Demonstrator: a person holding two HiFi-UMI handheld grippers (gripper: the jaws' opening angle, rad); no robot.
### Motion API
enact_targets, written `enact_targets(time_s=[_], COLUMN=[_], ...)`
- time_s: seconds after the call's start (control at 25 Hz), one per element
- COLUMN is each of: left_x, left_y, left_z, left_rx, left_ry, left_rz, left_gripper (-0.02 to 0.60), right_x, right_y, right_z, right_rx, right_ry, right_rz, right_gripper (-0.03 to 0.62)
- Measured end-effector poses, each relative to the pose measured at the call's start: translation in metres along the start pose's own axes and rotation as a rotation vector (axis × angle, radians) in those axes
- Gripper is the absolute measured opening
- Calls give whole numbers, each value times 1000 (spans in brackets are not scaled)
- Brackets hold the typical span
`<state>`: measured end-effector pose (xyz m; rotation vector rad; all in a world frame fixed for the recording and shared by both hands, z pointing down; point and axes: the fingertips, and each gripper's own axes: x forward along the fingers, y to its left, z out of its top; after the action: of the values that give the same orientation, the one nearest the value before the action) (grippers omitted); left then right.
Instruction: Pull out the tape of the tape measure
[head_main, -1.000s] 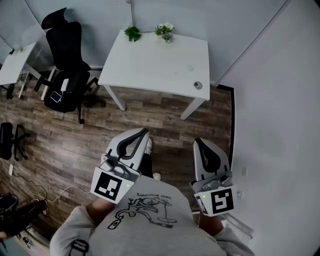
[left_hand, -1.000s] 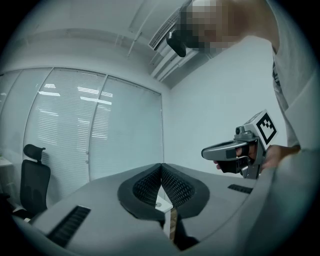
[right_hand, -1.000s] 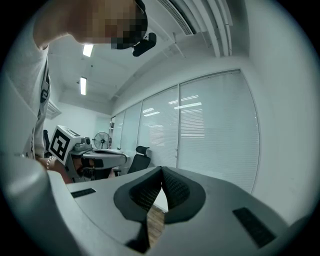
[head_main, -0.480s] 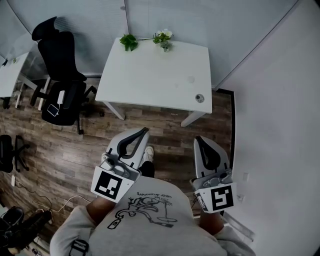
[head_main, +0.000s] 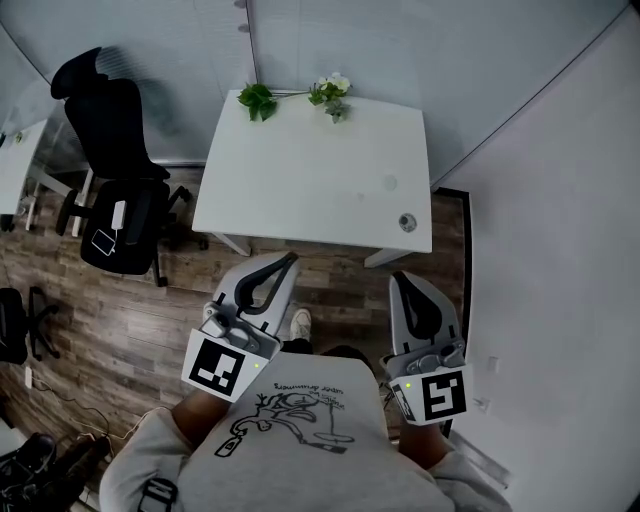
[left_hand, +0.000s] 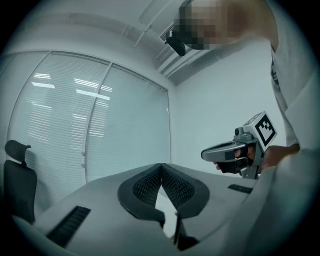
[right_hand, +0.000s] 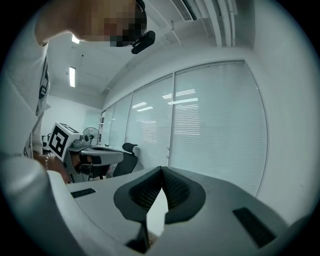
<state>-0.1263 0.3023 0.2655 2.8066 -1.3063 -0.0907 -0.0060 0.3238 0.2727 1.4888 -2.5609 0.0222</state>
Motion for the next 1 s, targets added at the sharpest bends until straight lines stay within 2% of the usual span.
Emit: enact_targets(time_s=[0.44, 1.0], left_x=[43, 124], left_y=[44, 92], left_z=[-15, -15], left_rx=[-32, 1], left_ry=[13, 33], left_rz=[2, 35], left_gripper=[20, 20], right_x=[57, 134], right_y=[-27, -90], right_z=[-9, 1], right_rx=[15, 13], right_ry=[18, -6], right_rz=[-16, 25], right_gripper=[11, 11])
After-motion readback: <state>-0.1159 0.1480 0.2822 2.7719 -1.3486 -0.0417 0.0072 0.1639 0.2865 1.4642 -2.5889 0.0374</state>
